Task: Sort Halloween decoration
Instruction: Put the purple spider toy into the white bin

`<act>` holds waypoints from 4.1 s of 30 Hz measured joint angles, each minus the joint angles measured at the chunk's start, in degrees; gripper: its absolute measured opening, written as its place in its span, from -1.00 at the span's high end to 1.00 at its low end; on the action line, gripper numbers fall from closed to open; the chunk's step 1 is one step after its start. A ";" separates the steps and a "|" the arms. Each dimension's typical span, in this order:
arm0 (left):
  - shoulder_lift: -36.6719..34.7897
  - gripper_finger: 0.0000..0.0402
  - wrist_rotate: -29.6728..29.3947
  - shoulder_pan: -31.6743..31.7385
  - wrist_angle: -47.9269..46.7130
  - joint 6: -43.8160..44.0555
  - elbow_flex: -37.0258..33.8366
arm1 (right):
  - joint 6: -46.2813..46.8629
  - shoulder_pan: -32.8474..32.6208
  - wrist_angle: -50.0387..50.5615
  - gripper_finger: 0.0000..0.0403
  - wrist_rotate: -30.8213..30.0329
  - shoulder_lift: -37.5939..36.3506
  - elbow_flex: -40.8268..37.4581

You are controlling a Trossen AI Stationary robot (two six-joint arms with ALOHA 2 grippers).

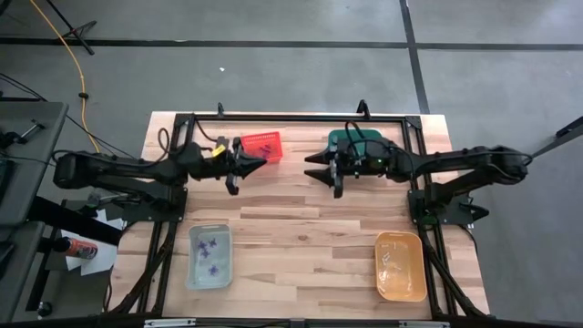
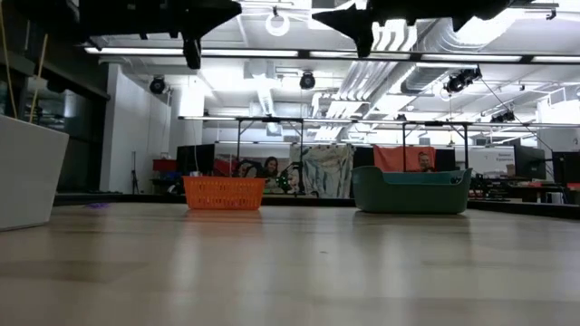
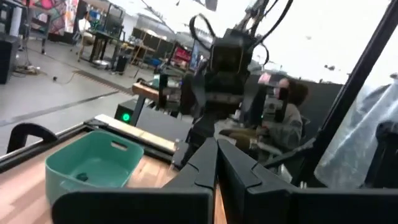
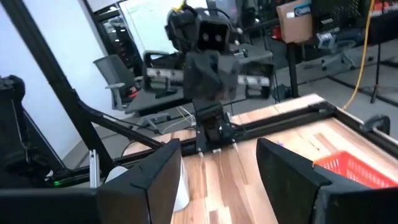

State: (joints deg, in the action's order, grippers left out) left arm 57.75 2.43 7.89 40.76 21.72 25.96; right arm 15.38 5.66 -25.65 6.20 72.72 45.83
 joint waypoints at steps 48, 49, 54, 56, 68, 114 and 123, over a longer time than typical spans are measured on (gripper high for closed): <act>-0.24 0.59 2.59 30.64 -78.50 1.70 15.03 | -3.83 -0.08 13.38 1.00 -1.25 1.60 1.69; 0.66 0.54 2.51 31.69 -81.34 1.64 15.03 | -3.83 -0.08 13.38 1.00 -1.25 1.60 1.69; 5.15 0.32 -1.28 33.49 -91.25 3.05 12.82 | -3.87 -0.06 14.26 1.00 -1.27 1.60 1.69; 6.71 0.25 -1.40 33.47 -90.97 3.54 11.54 | -4.08 0.07 14.43 1.00 -1.27 1.60 1.69; 17.29 0.11 -8.09 33.47 -86.67 7.63 9.35 | -5.37 0.84 15.30 1.00 -2.75 1.60 1.69; -11.50 1.00 6.18 10.73 -51.49 -3.79 9.28 | -6.61 0.82 6.52 1.00 1.74 1.60 1.69; -5.67 1.00 2.91 -0.54 -26.48 -12.05 9.35 | -6.32 0.29 1.10 1.00 3.97 1.60 1.69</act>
State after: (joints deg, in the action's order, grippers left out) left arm 52.08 5.34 7.35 14.28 9.67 35.31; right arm 9.06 5.95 -24.55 10.16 74.32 47.53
